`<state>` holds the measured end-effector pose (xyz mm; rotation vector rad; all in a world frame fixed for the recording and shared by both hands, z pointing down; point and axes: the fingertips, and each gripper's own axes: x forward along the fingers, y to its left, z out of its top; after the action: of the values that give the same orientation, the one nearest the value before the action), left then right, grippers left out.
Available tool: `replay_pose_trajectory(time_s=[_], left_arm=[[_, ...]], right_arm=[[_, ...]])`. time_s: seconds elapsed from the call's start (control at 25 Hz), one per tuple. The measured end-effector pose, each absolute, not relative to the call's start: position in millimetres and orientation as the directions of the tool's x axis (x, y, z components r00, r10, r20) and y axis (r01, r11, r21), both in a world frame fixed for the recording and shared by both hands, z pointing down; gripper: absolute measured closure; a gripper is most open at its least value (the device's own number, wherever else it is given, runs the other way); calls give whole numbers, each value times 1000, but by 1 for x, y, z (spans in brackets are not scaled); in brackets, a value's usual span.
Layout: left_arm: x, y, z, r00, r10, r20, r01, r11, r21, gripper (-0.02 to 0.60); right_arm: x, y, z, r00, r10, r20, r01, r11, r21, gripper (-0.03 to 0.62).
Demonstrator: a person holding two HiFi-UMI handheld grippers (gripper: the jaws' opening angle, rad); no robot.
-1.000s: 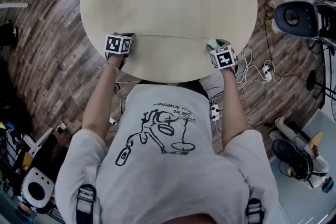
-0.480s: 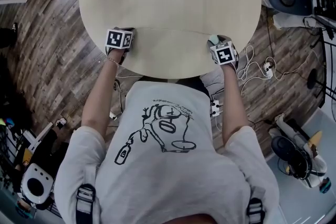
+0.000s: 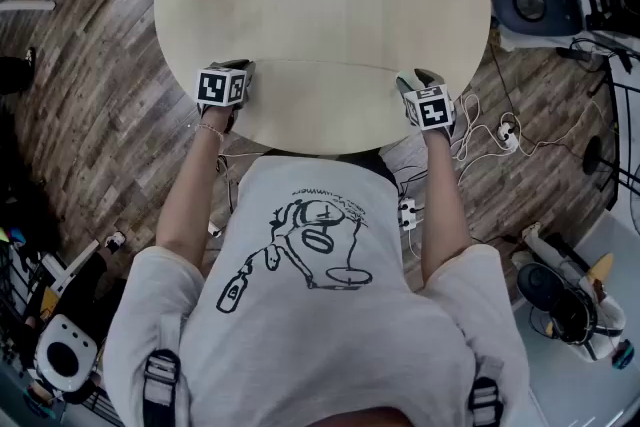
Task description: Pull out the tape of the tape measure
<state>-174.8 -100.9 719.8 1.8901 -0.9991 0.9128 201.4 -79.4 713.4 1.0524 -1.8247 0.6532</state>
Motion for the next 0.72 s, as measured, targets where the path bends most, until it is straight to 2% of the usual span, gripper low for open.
replay_pose_trajectory(time_s=[0.4, 0.72], left_arm=[[-151, -112, 642, 490, -458, 742, -857, -410, 313, 549], [-130, -117, 575, 531, -574, 624, -841, -447, 304, 558]], right_arm=[[183, -97, 618, -319, -572, 756, -894, 446, -39, 498], [164, -90, 550, -368, -655, 660, -886, 463, -34, 536]])
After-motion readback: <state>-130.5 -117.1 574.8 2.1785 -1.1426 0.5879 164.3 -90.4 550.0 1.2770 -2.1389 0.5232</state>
